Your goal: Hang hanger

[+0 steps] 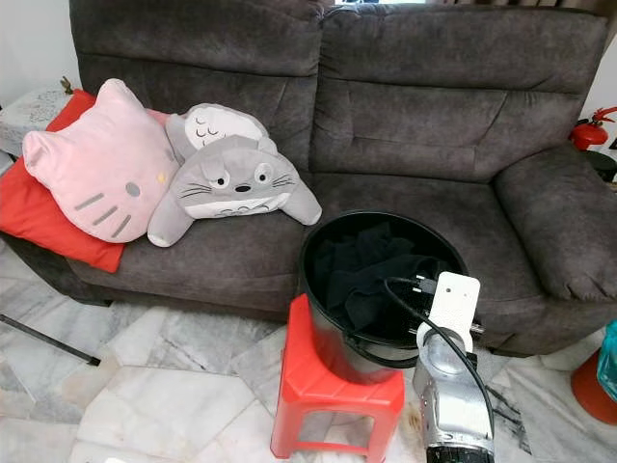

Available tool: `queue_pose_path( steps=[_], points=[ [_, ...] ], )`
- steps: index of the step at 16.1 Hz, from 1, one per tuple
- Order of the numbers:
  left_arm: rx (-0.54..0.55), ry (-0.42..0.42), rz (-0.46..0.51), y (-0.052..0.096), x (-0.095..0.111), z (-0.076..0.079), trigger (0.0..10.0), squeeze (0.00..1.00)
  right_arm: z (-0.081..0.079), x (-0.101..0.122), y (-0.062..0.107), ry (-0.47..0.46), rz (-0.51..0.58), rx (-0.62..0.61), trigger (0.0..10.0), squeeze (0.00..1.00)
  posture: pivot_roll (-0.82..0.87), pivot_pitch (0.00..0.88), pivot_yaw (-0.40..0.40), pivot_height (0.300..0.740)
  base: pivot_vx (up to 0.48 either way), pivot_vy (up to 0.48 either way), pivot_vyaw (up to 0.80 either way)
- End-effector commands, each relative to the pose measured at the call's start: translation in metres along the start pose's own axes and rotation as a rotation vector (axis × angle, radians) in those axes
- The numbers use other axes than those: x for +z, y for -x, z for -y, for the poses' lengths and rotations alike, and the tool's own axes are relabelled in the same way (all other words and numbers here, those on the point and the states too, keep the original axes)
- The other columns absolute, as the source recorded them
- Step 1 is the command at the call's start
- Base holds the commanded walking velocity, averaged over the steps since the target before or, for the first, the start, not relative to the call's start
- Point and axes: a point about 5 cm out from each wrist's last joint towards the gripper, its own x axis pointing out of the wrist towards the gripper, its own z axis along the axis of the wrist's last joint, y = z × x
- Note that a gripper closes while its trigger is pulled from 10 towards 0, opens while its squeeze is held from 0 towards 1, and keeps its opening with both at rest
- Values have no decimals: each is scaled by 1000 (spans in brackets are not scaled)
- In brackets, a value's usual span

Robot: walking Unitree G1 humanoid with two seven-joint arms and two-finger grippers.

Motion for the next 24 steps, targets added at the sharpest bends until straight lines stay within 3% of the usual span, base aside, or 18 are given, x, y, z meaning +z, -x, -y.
queue_pose_path(
  steps=[1,3,4,10,11,12,13,18,19,20,24],
  points=[
    [8,-5,-5,0,-3,-1,10000,0,0,4,-2,-10,15,-7,10000,0,-88,0,-16,740,0,0,0],
    [8,-6,-4,1,-3,-1,10000,0,-2,4,-3,-13,18,2,10000,0,-84,0,-15,740,0,0,0],
    [7,-7,-4,1,-3,-1,10000,0,-3,5,-2,-24,27,11,0,0,-84,0,-15,740,0,0,0],
    [5,-13,-7,1,-4,0,10000,0,-7,-8,-5,-16,-36,45,0,0,-80,0,-14,740,0,0,0],
    [5,-13,-8,1,-4,-1,10000,0,-7,-14,-5,-28,-70,43,2392,0,-80,0,-13,740,0,0,0],
    [5,-13,-9,1,-4,-1,10000,0,-7,-17,-5,-22,-81,40,5804,0,-80,0,-13,740,0,0,0],
    [5,-14,-10,1,-4,-1,10000,0,-6,-18,-5,-15,-85,38,10000,0,-81,0,-12,740,0,0,0],
    [2,-16,-13,1,-4,-1,10000,0,-6,-20,-5,3,-94,40,10000,0,-82,0,-12,740,0,0,0],
    [2,-16,-13,1,-4,-1,10000,0,-6,-20,-5,3,-90,40,3255,0,-83,0,-11,740,0,0,0],
    [1,-16,-12,1,-4,-1,10000,0,-6,-17,-5,0,-74,41,0,0,-83,0,-11,740,0,0,0],
    [2,-14,-12,1,-4,-1,10000,0,-5,-12,-5,15,-43,31,0,0,-83,0,-12,740,0,0,0]
  ],
)
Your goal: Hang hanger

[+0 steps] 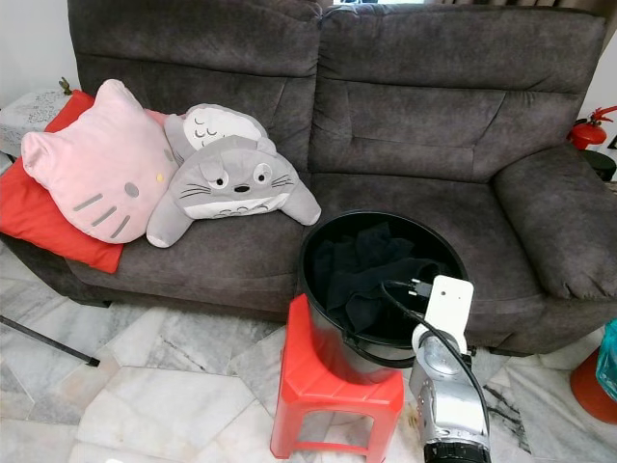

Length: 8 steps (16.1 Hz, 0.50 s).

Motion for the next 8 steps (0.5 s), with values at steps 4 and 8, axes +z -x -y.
queue_pose_path(
  steps=[4,8],
  points=[
    [4,-3,-8,0,-2,-2,10000,0,0,4,-1,18,23,-1,0,0,-86,0,-10,740,0,0,0],
    [7,-2,-6,0,-1,-2,10000,0,2,27,0,56,148,-2,0,0,-91,0,-5,740,0,0,0]
  ],
)
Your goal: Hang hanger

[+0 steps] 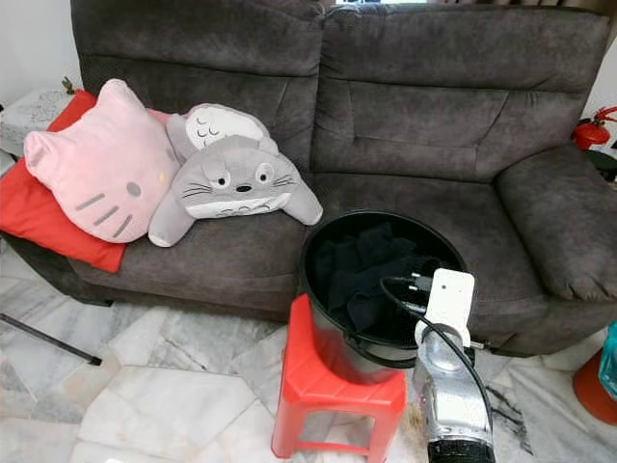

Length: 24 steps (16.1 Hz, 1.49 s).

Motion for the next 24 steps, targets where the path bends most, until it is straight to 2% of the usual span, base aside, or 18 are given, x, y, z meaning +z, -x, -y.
queue_pose_path(
  steps=[1,4,5,9,11,14,16,17,20,24],
  points=[
    [7,-2,-7,0,-1,-2,10000,0,0,26,0,26,121,8,0,0,-92,0,-4,740,0,0,0],
    [8,-2,-7,0,0,-3,10000,0,5,62,2,103,289,14,0,0,-96,0,-2,740,0,0,0],
    [8,-2,-7,0,0,-3,10000,0,5,70,3,100,320,23,0,0,-96,0,-2,740,0,0,0],
    [4,-3,-7,0,0,-3,10000,0,3,86,4,146,375,81,0,0,-98,0,1,740,0,0,0],
    [4,-5,-8,0,-1,-3,10000,0,6,96,6,232,430,92,0,0,-94,0,3,740,0,0,0],
    [6,-7,-9,0,-1,-3,10000,0,23,119,6,249,502,53,0,0,-96,0,3,740,0,0,0],
    [7,-8,-9,0,-1,-3,10000,0,27,126,7,211,513,44,0,0,-95,0,4,740,0,0,0],
    [6,-8,-10,0,-1,-3,10000,0,26,122,6,158,476,60,0,0,-96,0,4,740,0,0,0],
    [4,-7,-10,0,-2,-3,10000,0,16,83,7,87,303,102,0,0,-87,0,0,740,0,0,0],
    [2,-14,-15,0,-3,-3,10000,0,6,41,16,64,130,141,0,0,-87,0,0,740,0,0,0]
  ],
)
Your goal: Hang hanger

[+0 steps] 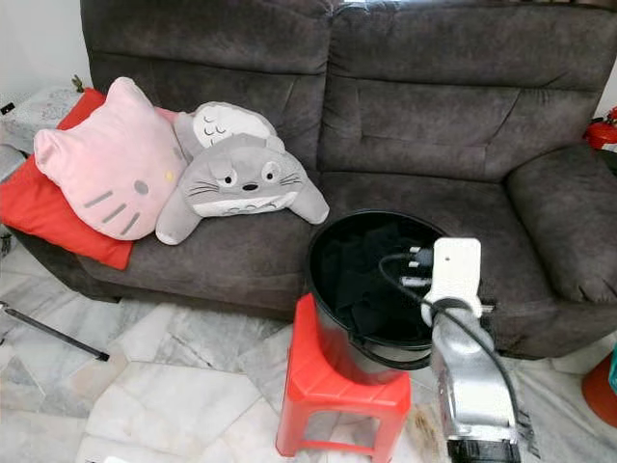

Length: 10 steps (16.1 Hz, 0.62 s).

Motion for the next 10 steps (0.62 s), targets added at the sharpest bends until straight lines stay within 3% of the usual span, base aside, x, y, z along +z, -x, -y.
queue_pose_path(
  steps=[1,2,3,8,9,10],
  points=[
    [-2,-10,-17,1,-5,-1,10000,0,2,1,1,3,-7,-11,0,0,-87,0,0,740,0,0,0],
    [-3,-11,-18,1,-5,-1,10000,0,3,-1,0,8,-22,-20,8745,0,-88,0,1,740,0,0,0],
    [-4,-13,-18,1,-5,-1,10000,0,3,0,0,8,-23,-21,10000,0,-88,0,1,740,0,0,0],
    [-7,-13,-18,1,-4,-1,10000,0,12,2,0,69,-19,-90,10000,0,-89,0,1,740,0,0,0],
    [-7,-13,-19,1,-5,-1,10000,0,13,-1,0,70,-26,-92,10000,624,-89,0,3,740,0,0,0],
    [-7,-13,-19,1,-5,-1,10000,0,13,-3,0,68,-32,-98,10000,1000,-89,0,3,740,0,0,0]
  ],
)
